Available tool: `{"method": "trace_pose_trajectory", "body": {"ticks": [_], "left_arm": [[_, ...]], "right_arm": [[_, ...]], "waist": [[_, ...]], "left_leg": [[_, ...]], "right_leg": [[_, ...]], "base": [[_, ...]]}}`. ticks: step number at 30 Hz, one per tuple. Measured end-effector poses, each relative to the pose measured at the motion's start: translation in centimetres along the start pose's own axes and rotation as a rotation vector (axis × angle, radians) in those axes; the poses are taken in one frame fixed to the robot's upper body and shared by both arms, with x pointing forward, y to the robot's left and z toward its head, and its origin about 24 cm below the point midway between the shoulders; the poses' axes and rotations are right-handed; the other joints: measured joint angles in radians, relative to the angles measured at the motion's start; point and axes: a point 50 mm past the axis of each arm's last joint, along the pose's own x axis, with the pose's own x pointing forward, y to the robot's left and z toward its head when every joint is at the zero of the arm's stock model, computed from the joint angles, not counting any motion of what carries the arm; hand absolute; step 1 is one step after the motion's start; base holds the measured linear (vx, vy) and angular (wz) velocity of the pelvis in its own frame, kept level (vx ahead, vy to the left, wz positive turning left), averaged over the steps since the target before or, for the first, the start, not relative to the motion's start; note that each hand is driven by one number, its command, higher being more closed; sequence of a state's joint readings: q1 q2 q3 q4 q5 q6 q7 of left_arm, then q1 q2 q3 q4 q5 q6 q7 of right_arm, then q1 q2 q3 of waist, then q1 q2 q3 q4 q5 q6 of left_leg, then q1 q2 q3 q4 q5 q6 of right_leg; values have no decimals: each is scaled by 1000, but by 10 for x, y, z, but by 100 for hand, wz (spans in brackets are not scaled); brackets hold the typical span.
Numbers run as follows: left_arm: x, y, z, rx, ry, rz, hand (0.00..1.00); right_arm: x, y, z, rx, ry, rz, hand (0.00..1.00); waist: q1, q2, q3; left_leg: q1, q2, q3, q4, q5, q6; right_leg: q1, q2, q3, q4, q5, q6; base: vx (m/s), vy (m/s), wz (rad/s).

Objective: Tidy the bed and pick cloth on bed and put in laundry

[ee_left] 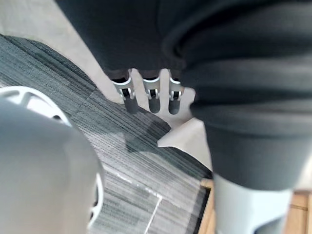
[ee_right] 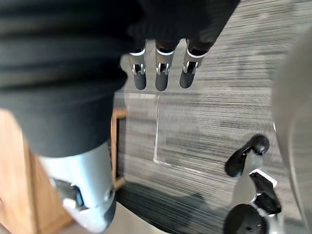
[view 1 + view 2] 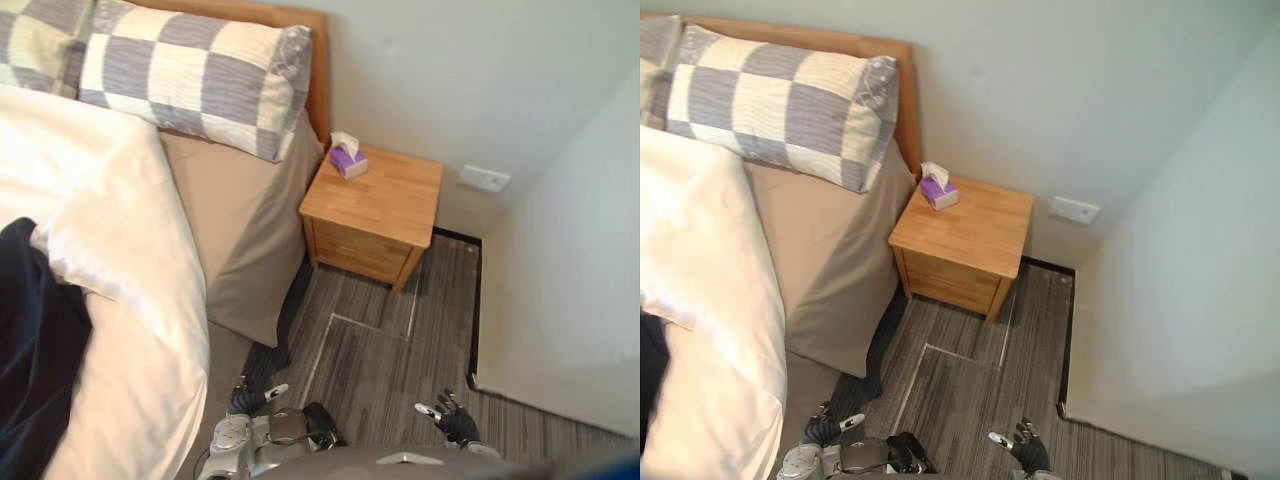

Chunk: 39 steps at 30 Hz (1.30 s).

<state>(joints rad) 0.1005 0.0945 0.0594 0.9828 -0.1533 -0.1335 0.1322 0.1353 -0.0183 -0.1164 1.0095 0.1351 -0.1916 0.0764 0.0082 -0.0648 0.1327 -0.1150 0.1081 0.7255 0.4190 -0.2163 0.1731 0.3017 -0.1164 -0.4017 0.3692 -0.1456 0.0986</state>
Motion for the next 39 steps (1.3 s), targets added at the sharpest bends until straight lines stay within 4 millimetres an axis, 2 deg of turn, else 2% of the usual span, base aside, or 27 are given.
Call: {"method": "trace_pose_trajectory", "body": {"ticks": [1, 2, 3, 5, 6, 7, 8, 9, 10, 12, 13, 14, 15, 16, 18, 20, 21, 24, 27, 29, 30, 34, 35, 36, 37, 38, 39], "left_arm": [[-1, -1, -4, 6, 11, -6, 0], [0, -1, -4, 15, 11, -10, 0], [0, 0, -5, 11, 18, -6, 0], [-1, -4, -8, 12, 27, -15, 0], [-2, -5, -8, 19, 28, -20, 0], [-2, -5, -12, 25, 43, -20, 0], [-2, -5, -12, 28, 45, -20, 0], [-2, -3, -11, 35, 43, -17, 0], [2, 5, -5, 61, 29, -2, 0], [2, -5, -3, 73, 25, -29, 0], [0, -13, -6, 69, 27, -45, 0], [-1, -14, -7, 72, 30, -43, 0], [-3, -17, -11, 91, 39, -43, 0], [-2, -5, -10, 88, 35, -8, 0], [-3, -11, -10, 68, 30, -13, 0], [-3, -12, -10, 67, 26, -7, 0], [-3, -12, -10, 63, 28, -5, 0], [-2, -15, -5, 46, 5, -15, 0], [-2, -16, 0, 29, -17, -22, 0], [-3, -14, -3, 25, -11, -15, 0], [-4, -16, -4, 23, -7, -18, 0], [-5, -9, -7, 37, -10, -14, 0], [-5, -7, -8, 43, -15, -26, 0], [-5, -9, -8, 44, -15, -30, 0], [-6, -5, -11, 51, -5, -35, 0], [-6, -3, -11, 57, -6, -33, 0], [-5, -4, -15, 101, 17, -46, 0]], "right_arm": [[1, -5, 3, -11, -6, -12, 0], [1, -10, 2, -17, 4, -24, 0], [2, -13, 7, -38, -6, -26, 0], [1, -20, 9, -53, -15, -43, 0], [1, -22, 11, -61, -26, -46, 0], [2, -24, 15, -74, -41, -47, 0], [2, -24, 16, -75, -44, -47, 0], [1, -24, 13, -81, -38, -44, 0], [1, -16, 4, -80, -4, -22, 0], [-1, -28, 3, -88, 8, -49, 0], [0, -31, 10, -110, -22, -51, 0], [0, -32, 12, -114, -32, -47, 0], [0, -33, 14, -137, -36, -38, 0], [1, -23, 11, -170, -31, 4, 0], [1, -25, 13, -204, -30, 24, 0], [7, -13, 23, -230, -50, 71, 0], [9, -1, 27, -251, -60, 119, 0], [12, 24, 31, -235, -82, 187, 0], [12, 27, 29, -180, -60, 160, 0], [12, 24, 26, -162, -38, 137, 0], [12, 23, 26, -151, -32, 126, 0], [12, 23, 23, -98, -20, 100, 0], [11, 22, 20, -81, -13, 88, 0], [11, 18, 20, -73, -13, 76, 0], [10, 16, 19, -70, -16, 68, 0], [10, 17, 18, -69, -14, 68, 0], [8, 12, 12, -56, 4, 51, 0]], "waist": [[-2, 12, -9], [-18, -6, 0], [-22, -1, 5], [-24, 22, 21], [-31, 28, 21], [-53, 34, 21], [-56, 35, 21], [-60, 27, 23], [-59, -26, 27], [-40, 15, 14], [-56, 52, 19], [-67, 61, 21], [-73, 81, 15], [-61, 37, 10], [-37, 58, -2], [-22, 68, 0], [-22, 69, 0], [-21, 66, 9], [-19, 63, 13], [-20, 62, 7], [-21, 68, 0], [-21, 36, -19], [-28, 25, -25], [-33, 35, -19], [-46, 27, -28], [-45, 20, -30], [-60, 22, -32]], "left_leg": [[37, -32, -43, -85, -31, -12], [79, -76, -116, -158, -36, -34], [104, -97, -179, -181, -33, -34], [169, -100, -263, -214, -26, -60], [196, -98, -313, -234, -19, -70], [212, -78, -410, -245, -14, -98], [212, -74, -429, -245, -14, -107], [205, -67, -512, -244, -7, -143], [190, -88, -603, -236, 2, -192], [164, -65, -641, -253, 37, -224], [126, -57, -660, -257, 66, -214], [130, -52, -665, -262, 69, -207], [145, -22, -711, -299, 74, -215], [149, -43, -745, -310, 79, -229], [151, -7, -761, -328, 79, -237], [168, 8, -759, -343, 85, -248], [164, 7, -749, -326, 84, -249], [94, -3, -668, -167, 63, -264], [15, 20, -539, 17, 62, -263], [15, 44, -440, 36, 54, -250], [33, 44, -393, 8, 58, -244], [114, 2, -351, -176, 102, -211], [136, -2, -352, -221, 132, -216], [146, 13, -352, -232, 148, -212], [162, 18, -349, -247, 154, -217], [165, 11, -348, -254, 154, -217], [186, 14, -350, -296, 161, -232]], "right_leg": [[-61, -24, -20, 157, 18, 16], [-135, -74, -17, 380, 51, 21], [-211, -110, -1, 527, -31, -10], [-295, -130, 22, 601, -127, -44], [-338, -130, 42, 588, -160, -48], [-403, -121, 97, 512, -191, -51], [-413, -117, 109, 485, -193, -47], [-439, -99, 178, 318, -179, -23], [-411, -103, 255, 44, -99, -22], [-359, -80, 194, -19, -65, -13], [-364, -31, 265, 24, -49, 12], [-373, -13, 312, 74, -56, 5], [-399, 34, 390, 88, -118, -13], [-352, 48, 445, -74, -101, -74], [-321, 73, 407, -102, -84, -69], [-289, 83, 383, -130, -89, -76], [-270, 81, 367, -144, -96, -85], [-222, 50, 316, -167, -110, -87], [-166, 27, 244, -177, -110, -87], [-141, 24, 215, -175, -110, -87], [-133, 20, 204, -173, -113, -82], [-143, 10, 192, -158, -119, -72], [-161, 10, 193, -106, -119, -72], [-211, 14, 197, -23, -138, -68], [-195, 23, 223, -167, -136, -61], [-185, 18, 229, -208, -110, -65], [-153, 26, 202, -231, -104, -81]], "base": [[266, -8, 127], [307, -84, 157], [259, -100, 152], [259, -141, 135], [428, -350, 204], [290, -286, 171], [259, -355, 210], [254, -395, 210], [303, -477, 217], [259, -320, 145], [209, -151, 143], [194, -164, 170], [203, -212, 147], [213, -277, 122], [227, -199, 62], [181, -115, 31], [139, -82, 32], [119, -44, 45], [121, -42, 66], [126, -1, 54], [143, 12, 44], [104, -11, 22], [72, -48, 23], [49, -97, 19], [30, -112, 9], [20, -171, 28], [69, -165, 29]]}}
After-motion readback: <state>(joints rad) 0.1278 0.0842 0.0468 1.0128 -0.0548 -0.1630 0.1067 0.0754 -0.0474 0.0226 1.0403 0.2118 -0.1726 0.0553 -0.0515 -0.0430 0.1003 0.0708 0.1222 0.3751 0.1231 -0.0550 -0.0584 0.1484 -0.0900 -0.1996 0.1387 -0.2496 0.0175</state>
